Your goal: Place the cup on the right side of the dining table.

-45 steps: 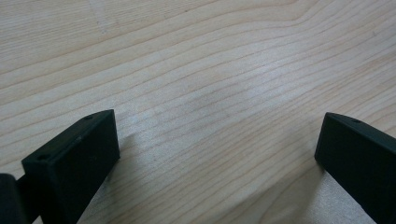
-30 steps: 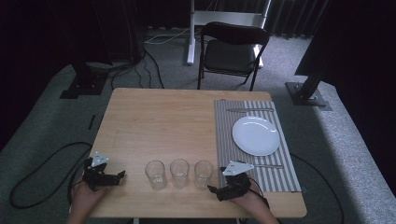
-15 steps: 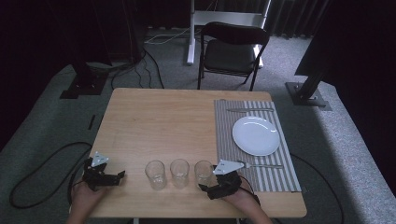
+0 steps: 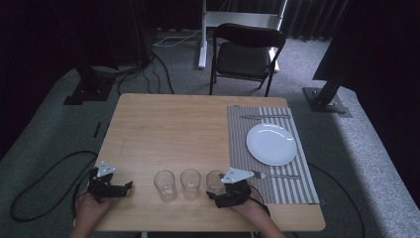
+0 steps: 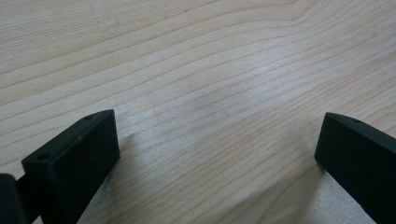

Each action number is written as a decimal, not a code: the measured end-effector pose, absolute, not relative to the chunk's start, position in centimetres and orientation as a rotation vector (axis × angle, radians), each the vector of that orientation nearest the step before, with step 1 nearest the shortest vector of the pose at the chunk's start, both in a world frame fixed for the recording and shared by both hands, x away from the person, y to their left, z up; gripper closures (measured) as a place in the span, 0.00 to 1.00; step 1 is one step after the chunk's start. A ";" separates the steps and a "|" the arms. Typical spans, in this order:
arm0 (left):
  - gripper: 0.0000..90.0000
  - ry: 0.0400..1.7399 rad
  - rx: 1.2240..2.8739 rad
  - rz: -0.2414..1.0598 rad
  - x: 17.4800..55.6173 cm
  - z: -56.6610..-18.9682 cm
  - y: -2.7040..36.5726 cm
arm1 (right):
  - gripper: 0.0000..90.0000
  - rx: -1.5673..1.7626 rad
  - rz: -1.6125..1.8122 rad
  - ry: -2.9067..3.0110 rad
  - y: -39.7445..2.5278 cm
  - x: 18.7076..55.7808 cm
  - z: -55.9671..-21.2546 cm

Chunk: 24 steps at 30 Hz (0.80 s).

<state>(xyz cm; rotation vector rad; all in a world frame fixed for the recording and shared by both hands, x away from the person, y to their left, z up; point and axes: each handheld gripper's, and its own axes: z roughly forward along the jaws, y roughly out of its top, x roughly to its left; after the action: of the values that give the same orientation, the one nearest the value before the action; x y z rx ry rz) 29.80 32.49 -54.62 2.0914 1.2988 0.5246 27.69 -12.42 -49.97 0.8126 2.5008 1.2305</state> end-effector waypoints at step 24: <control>0.00 1.298 2.090 0.525 29.8 -54.6 32.5 | 0.33 0.832 1.184 2.476 -12.3 28.1 -49.1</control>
<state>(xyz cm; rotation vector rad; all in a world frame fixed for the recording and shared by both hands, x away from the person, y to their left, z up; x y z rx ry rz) 29.80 32.49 -54.63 2.0898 1.2985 0.5254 28.08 -12.34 -49.09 0.8322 2.4761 1.1840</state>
